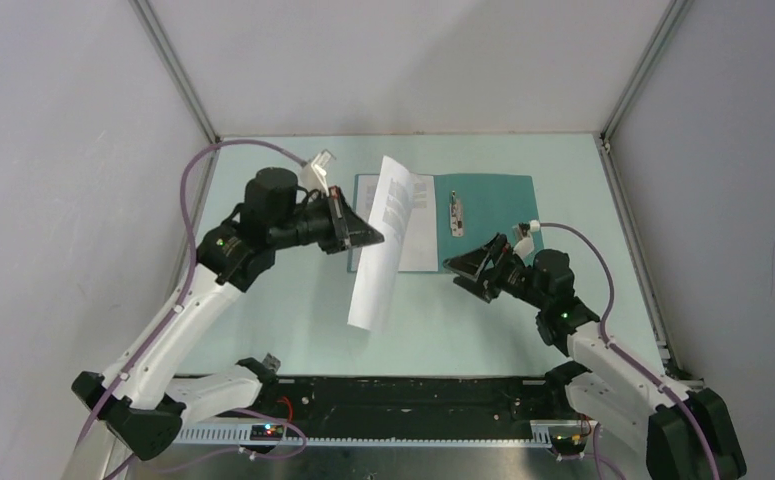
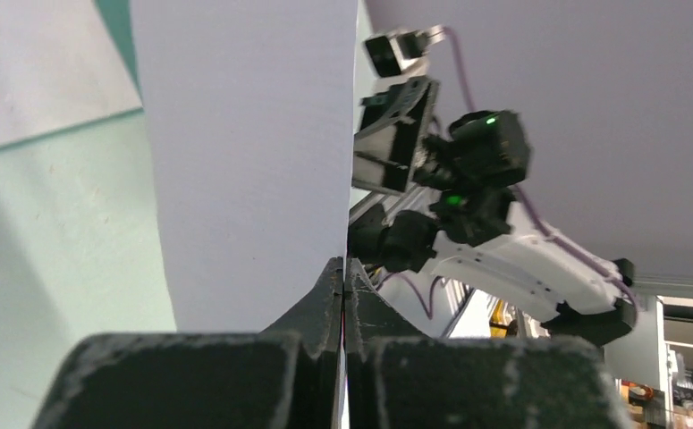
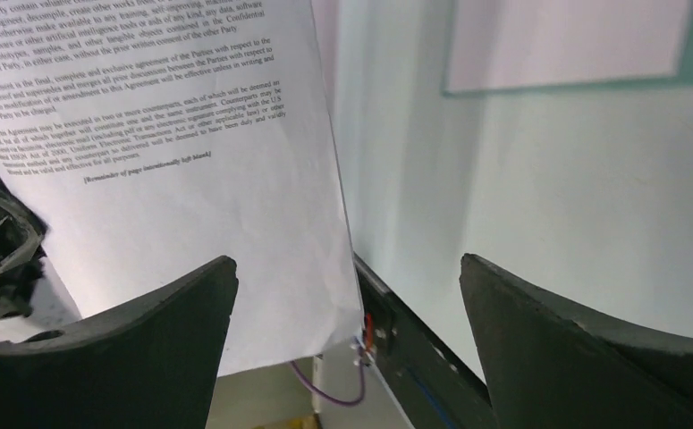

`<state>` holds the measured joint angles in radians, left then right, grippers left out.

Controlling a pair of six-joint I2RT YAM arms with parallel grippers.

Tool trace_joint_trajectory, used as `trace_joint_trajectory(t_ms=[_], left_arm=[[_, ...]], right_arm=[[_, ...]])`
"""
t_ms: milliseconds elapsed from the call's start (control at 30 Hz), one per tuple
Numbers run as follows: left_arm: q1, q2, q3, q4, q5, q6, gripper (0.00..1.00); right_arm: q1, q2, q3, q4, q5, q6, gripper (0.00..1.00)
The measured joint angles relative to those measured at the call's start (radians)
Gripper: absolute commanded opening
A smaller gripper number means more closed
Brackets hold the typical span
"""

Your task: Put the files into the folder

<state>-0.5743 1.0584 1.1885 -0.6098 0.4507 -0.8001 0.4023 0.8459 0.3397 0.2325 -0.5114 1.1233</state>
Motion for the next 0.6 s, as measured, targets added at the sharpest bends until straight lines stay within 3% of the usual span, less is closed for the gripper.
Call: trace_joint_trajectory(t_ms=[300,600], left_arm=[[-0.008,0.063,0.262,0.021,0.035,-0.051,0.0],[-0.016,0.068,0.287,0.143,0.11,-0.196,0.0]], right_arm=[[-0.001,0.112,-0.026,0.592,0.055,0.211,0.99],[0.059,0.235,0.071,0.828,0.136,0.261,0.99]])
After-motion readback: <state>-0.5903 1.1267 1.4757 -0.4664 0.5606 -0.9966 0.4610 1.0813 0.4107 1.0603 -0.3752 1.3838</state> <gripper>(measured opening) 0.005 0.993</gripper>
